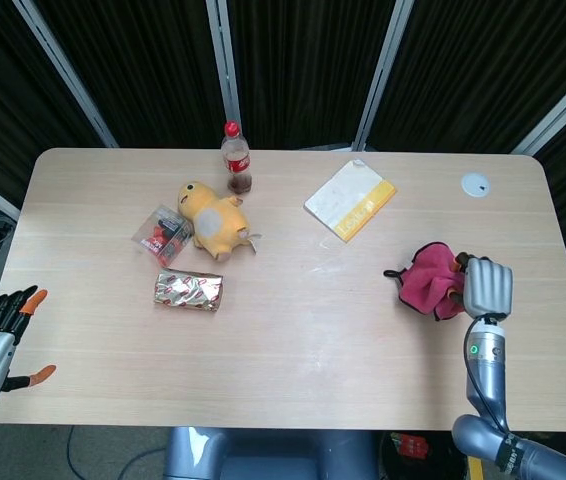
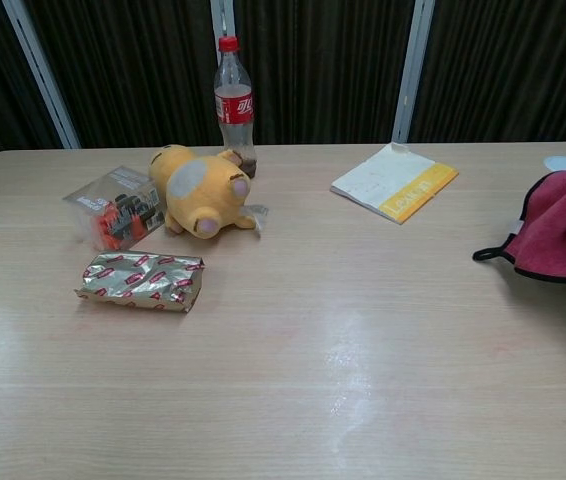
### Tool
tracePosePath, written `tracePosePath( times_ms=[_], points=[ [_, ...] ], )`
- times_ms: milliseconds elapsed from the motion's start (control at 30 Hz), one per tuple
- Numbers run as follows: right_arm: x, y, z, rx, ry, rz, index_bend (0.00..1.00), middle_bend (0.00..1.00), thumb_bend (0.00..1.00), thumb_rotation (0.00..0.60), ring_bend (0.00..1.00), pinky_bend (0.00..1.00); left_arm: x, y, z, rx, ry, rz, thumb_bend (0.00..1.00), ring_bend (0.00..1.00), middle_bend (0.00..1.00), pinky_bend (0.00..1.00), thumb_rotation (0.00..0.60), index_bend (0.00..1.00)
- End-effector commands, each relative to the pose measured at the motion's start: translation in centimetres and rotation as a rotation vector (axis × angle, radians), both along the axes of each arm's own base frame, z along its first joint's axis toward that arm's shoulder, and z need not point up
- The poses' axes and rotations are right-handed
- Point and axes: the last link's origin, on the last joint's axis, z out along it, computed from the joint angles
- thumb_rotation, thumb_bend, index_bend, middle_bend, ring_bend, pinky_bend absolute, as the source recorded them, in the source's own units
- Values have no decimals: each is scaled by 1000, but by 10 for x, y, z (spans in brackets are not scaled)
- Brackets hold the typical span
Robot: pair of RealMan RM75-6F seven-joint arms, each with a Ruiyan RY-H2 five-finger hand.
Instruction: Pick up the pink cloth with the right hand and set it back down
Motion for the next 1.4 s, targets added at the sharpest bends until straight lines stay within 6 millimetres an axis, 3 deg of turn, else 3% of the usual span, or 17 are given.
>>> tracePosePath(
  times_ms=[33,233,300,400,567,667,967,1067,1300,1400],
  points=[
    [3,17,17,16,32,50,697,602,422,600,485,716,0,0,0,2,1,-3,0,0,0,0,600,40],
    [0,39,30,57,44,68,675,586,413,600,462,716,0,-1,0,6,4,-6,0,0,0,0,600,40],
    [0,48,29,94,28,71,614,541,368,600,416,710,1,-1,0,8,6,-10,0,0,0,0,600,40],
    [3,59,28,141,4,89,451,388,263,600,273,672,0,-1,-1,10,7,-11,0,0,0,0,600,40],
    [4,70,26,188,-19,108,209,97,108,600,14,415,1,-1,-1,15,7,-12,0,0,0,0,600,39],
    [3,75,30,198,-20,96,128,5,52,600,0,309,0,-1,0,20,9,-16,0,0,0,0,600,37],
    [-5,97,63,145,28,99,104,0,29,600,0,222,0,-1,0,19,11,-12,0,0,0,0,600,29],
    [-12,117,80,132,81,117,98,0,28,600,0,201,0,-1,1,20,13,-15,0,0,0,0,600,25],
    [-25,155,96,126,216,257,52,0,23,600,0,169,2,-3,1,23,18,-28,0,0,0,0,600,2],
    [-30,165,97,117,197,280,9,0,8,600,0,159,3,-5,0,22,28,-45,0,0,0,0,600,0]
  ],
)
